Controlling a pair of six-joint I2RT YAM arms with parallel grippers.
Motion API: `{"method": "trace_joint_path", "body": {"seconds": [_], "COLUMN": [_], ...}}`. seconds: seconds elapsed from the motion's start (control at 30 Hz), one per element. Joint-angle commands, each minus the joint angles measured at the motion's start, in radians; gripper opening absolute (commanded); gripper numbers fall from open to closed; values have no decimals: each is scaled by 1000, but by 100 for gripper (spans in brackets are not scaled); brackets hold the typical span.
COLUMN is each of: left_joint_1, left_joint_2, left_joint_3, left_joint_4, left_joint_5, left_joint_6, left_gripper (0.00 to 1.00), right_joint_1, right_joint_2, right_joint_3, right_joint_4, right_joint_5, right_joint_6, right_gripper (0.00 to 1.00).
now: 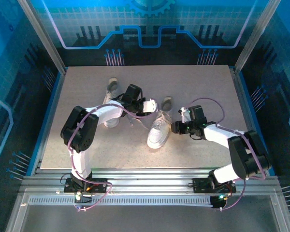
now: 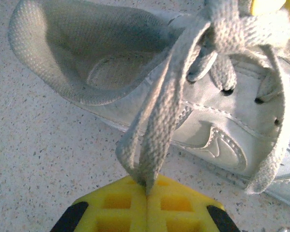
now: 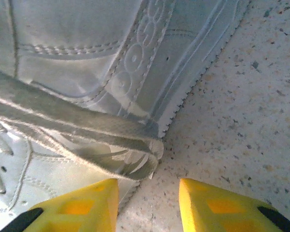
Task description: Tie the shoes
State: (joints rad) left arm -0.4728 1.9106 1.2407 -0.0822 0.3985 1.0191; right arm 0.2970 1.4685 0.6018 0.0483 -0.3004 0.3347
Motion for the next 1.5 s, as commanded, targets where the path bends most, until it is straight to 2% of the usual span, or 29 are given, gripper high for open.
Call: {"method": "trace_joint_path", "body": {"seconds": [0.0,0.53,0.63,0.73,0.8,1.07,1.23,1.47], "left_joint_1": [25,68,71,73,75,83,83,82], "left_joint_2": [7,26,27,23,17,-11,-22,-57], "left_joint_3": [12,9,11,10,8,2,6,19], "left_joint_4": [-42,-59,-62,-66,-69,-71,-75,-109], "left_joint_5": [54,81,81,80,78,65,55,22], "left_joint_6": [-24,-36,-37,-37,-37,-33,-34,-31], "left_gripper": [0,0,0,0,0,0,0,0], "right_joint_1": [-15,-22,-22,-23,-25,-32,-35,-34], "right_joint_2": [26,129,142,110,70,-86,-110,-149], "right_joint_3": [-11,-2,9,2,-1,2,7,39], "right_joint_4": [109,216,240,215,154,-60,-128,-240], "right_joint_5": [-58,-112,-125,-88,-50,52,49,94], "right_joint_6": [45,97,103,97,87,10,-23,-59], "right_gripper": [41,44,35,16,10,9,0,0]}}
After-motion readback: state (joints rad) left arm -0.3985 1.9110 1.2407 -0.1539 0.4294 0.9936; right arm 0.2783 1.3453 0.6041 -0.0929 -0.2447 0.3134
